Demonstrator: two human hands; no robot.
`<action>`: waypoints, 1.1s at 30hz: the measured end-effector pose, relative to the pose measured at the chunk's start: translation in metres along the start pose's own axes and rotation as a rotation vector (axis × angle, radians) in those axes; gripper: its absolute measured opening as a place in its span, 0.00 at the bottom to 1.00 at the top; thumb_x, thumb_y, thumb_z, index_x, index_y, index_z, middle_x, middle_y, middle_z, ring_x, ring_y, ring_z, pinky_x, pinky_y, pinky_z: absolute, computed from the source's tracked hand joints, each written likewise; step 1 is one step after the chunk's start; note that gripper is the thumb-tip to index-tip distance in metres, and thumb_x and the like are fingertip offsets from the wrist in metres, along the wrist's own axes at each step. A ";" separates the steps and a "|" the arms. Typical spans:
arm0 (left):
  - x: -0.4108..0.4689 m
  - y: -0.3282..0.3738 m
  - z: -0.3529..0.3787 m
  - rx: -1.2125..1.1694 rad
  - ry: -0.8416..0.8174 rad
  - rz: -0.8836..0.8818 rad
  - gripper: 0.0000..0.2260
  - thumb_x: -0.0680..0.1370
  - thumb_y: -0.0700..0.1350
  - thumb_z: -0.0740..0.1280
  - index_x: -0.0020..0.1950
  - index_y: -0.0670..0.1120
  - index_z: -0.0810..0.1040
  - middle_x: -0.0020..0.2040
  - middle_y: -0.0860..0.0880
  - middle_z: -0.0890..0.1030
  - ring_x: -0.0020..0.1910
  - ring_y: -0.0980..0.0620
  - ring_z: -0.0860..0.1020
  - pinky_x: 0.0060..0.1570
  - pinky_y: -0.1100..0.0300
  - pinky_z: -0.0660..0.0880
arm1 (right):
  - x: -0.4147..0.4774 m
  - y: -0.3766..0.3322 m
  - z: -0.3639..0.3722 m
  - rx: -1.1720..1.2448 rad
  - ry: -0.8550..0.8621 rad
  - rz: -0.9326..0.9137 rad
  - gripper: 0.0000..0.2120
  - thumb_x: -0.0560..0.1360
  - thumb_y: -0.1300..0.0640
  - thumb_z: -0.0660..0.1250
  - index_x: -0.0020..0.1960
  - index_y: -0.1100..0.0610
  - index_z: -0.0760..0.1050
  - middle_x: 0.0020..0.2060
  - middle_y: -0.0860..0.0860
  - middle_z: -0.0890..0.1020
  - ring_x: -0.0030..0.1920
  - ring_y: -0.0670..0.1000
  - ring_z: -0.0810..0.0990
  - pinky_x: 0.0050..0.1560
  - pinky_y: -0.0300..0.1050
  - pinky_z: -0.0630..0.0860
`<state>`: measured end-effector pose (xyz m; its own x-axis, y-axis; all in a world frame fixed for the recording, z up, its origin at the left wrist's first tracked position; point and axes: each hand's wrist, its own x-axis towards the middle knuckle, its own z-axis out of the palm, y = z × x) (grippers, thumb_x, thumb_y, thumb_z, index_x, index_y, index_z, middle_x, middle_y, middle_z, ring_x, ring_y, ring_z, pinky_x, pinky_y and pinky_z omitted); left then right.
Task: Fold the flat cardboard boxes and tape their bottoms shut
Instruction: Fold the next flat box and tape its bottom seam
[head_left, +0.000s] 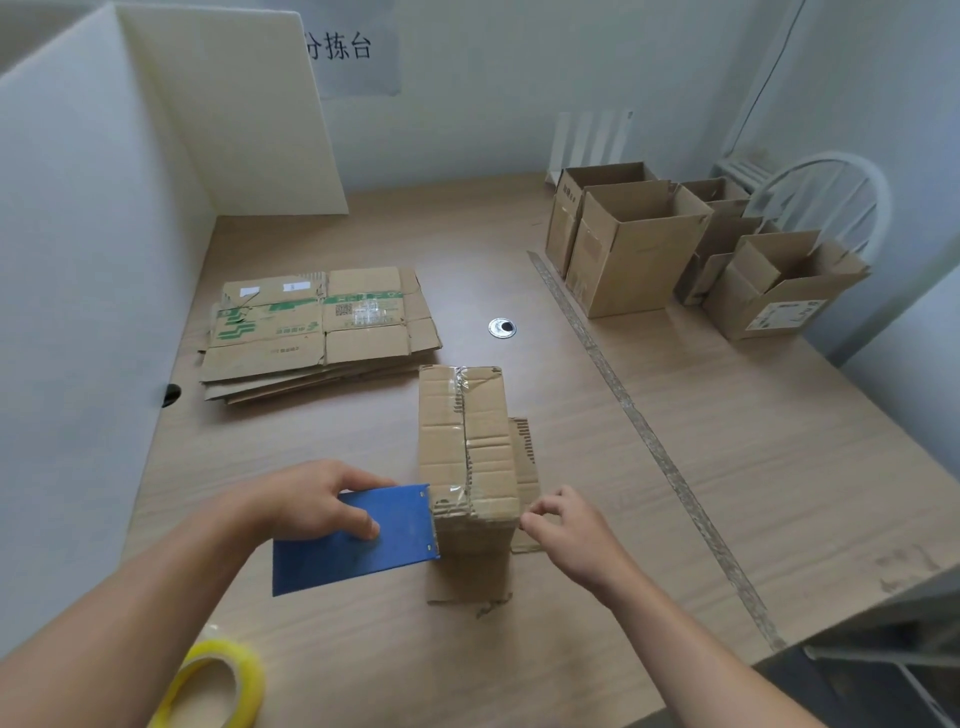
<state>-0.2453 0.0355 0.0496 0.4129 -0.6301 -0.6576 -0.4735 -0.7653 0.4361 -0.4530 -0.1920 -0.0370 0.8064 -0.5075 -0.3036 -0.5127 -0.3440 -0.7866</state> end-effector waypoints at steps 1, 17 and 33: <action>0.000 0.000 -0.001 0.006 0.000 -0.002 0.21 0.76 0.53 0.71 0.65 0.71 0.72 0.58 0.60 0.80 0.55 0.57 0.78 0.60 0.53 0.72 | -0.001 0.001 0.000 0.062 -0.004 0.023 0.07 0.76 0.53 0.70 0.40 0.52 0.79 0.47 0.46 0.75 0.50 0.39 0.75 0.47 0.32 0.68; 0.004 0.002 -0.007 0.061 -0.048 -0.046 0.21 0.75 0.57 0.71 0.64 0.75 0.69 0.58 0.60 0.79 0.55 0.56 0.77 0.60 0.53 0.73 | -0.002 0.011 0.010 0.117 -0.026 0.078 0.08 0.75 0.45 0.72 0.46 0.49 0.78 0.51 0.43 0.78 0.50 0.37 0.74 0.50 0.40 0.67; 0.005 0.005 -0.006 0.085 -0.042 -0.065 0.23 0.76 0.57 0.70 0.68 0.73 0.68 0.60 0.58 0.78 0.56 0.54 0.76 0.60 0.53 0.72 | 0.007 0.016 0.006 -0.228 0.229 -0.424 0.15 0.72 0.57 0.76 0.58 0.55 0.81 0.62 0.57 0.74 0.62 0.58 0.73 0.64 0.49 0.70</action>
<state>-0.2411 0.0282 0.0520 0.4131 -0.5722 -0.7085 -0.5120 -0.7893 0.3390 -0.4534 -0.1962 -0.0554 0.8847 -0.4376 0.1604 -0.2276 -0.7060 -0.6707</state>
